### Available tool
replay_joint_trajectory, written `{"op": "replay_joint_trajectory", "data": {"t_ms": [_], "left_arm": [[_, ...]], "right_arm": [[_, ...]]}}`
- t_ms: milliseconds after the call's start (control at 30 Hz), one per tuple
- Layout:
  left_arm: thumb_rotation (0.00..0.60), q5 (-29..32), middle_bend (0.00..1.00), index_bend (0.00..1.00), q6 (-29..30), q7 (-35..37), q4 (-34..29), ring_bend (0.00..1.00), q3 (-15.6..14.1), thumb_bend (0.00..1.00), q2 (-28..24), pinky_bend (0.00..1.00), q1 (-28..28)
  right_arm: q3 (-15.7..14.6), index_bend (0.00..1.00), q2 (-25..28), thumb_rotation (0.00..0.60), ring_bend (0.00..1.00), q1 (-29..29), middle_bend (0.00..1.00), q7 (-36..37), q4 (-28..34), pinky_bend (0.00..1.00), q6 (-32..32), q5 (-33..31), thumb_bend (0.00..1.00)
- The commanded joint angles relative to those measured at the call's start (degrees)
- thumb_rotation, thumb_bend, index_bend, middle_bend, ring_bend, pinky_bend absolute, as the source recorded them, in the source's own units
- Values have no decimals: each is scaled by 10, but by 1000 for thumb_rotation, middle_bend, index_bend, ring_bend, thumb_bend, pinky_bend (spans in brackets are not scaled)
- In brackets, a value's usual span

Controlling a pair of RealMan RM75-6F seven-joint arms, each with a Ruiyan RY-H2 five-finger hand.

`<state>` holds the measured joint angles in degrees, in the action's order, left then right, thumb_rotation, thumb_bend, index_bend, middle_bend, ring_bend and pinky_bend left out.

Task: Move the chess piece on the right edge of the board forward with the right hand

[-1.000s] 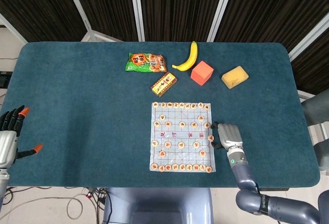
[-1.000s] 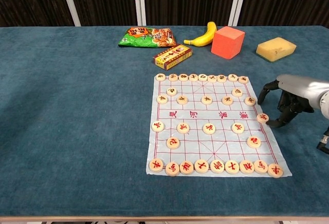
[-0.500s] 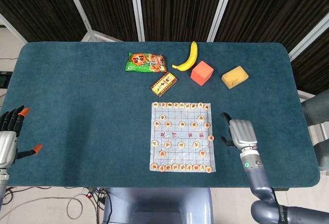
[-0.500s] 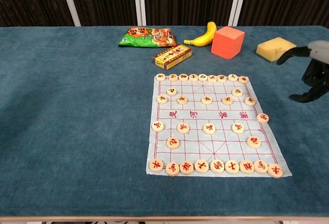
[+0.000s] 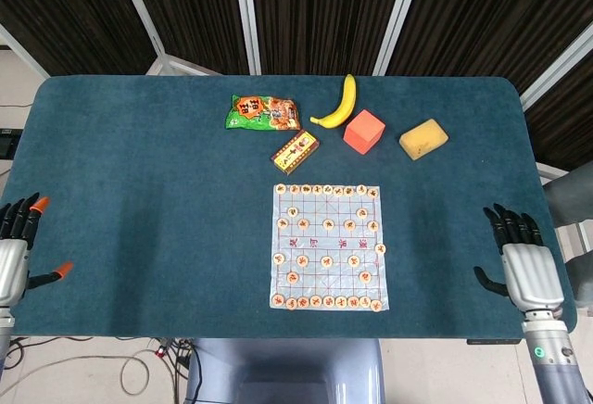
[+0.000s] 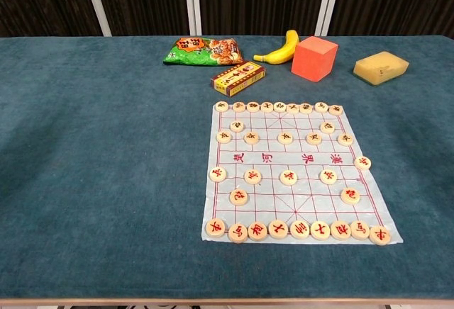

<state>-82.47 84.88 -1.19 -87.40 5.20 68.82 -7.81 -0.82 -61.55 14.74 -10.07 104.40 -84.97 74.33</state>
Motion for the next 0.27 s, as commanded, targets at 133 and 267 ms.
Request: {"op": "replay_joint_trajectory", "data": {"t_ms": [133,267], "left_arm": [[600,5,0,0,4,-5,10,0,2,1,6,0,4],[600,10,0,0,4,-9,11,0,4,1,9,0,4]], "right_arm": [[-3,0,-19,600,0,-36,0,42,-74,0,-35,47,341],[0,0,-25,600,0,-39,0,47,-85,0,-26,49,341]]}}
